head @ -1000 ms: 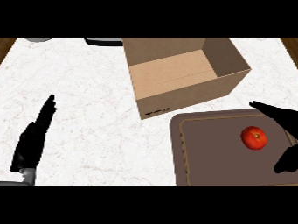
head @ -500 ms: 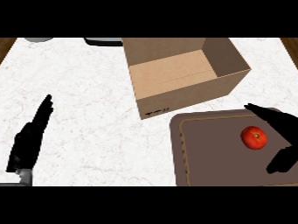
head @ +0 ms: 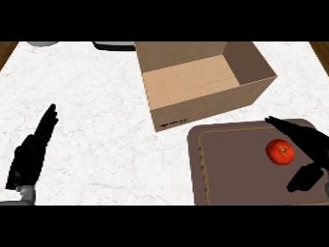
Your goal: Pick the tomato from the tray and place it in the cardboard box
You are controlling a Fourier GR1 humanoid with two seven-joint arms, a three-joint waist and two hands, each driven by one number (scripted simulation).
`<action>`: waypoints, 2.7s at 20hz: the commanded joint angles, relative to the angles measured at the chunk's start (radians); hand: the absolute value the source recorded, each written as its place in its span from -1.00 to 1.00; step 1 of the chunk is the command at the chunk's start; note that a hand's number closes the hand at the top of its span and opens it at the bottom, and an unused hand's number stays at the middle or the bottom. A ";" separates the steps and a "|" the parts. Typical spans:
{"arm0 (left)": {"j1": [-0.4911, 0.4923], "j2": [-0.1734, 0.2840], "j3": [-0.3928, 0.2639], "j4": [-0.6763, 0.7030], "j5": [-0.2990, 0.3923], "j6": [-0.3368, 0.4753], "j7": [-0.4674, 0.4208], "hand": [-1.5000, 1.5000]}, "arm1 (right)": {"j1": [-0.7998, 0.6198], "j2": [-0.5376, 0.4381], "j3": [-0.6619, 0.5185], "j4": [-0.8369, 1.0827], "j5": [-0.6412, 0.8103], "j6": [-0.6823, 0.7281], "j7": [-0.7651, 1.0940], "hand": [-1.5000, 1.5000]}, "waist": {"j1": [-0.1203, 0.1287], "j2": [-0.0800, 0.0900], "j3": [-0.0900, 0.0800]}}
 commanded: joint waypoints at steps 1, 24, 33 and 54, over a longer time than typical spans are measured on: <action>0.004 -0.037 0.012 -0.011 -0.039 0.003 -0.004 0.00 | -0.001 0.010 -0.041 0.027 0.031 0.033 -0.039 -1.00 | 0.000 0.000 0.000; -0.054 -0.083 0.003 -0.046 -0.079 -0.056 0.060 0.00 | -0.275 0.023 -0.003 0.305 0.264 -0.247 -0.348 1.00 | 0.071 0.019 0.004; -0.102 -0.093 -0.051 -0.039 -0.091 -0.090 0.005 0.00 | -0.516 -0.129 0.026 0.420 0.244 -0.249 -0.761 1.00 | 0.192 0.071 0.011; -0.137 -0.117 -0.046 -0.003 -0.096 -0.071 0.044 0.00 | -0.897 -0.120 -0.065 0.823 -0.158 0.011 -1.233 1.00 | 0.156 0.050 0.004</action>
